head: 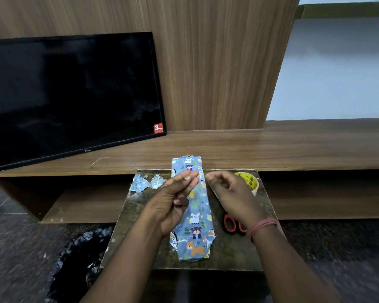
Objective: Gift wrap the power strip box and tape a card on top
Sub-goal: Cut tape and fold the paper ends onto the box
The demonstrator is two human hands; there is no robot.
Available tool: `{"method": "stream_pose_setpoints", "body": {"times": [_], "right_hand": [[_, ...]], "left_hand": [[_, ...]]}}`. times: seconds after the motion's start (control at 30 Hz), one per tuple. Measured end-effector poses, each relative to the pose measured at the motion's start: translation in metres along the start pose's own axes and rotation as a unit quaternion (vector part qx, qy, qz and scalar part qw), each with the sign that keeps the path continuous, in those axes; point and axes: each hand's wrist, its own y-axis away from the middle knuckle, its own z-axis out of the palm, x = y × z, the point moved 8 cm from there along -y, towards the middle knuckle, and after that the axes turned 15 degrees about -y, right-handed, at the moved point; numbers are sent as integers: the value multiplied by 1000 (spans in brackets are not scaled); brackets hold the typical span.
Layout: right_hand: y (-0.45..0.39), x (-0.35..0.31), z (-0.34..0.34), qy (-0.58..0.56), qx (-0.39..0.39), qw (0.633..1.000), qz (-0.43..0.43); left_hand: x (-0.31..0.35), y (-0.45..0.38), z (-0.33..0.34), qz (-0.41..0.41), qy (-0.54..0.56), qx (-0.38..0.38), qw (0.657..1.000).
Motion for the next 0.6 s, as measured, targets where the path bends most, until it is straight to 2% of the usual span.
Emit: {"method": "stream_pose_setpoints", "body": {"times": [0.03, 0.1, 0.3, 0.5, 0.6], "right_hand": [[6, 1, 17, -65, -56, 996, 33], [16, 10, 38, -93, -103, 988, 70], [23, 13, 44, -163, -58, 984, 41], [36, 13, 50, -203, -45, 974, 86], [42, 15, 51, -179, -52, 978, 99]], "left_hand": [[0, 0, 0, -2, 17, 1, 1000], [0, 3, 0, 0, 29, 4, 1000], [1, 10, -9, 4, 39, 27, 999], [10, 25, -17, 50, -17, 75, 996], [15, 30, -22, 76, -43, 94, 992]]}}
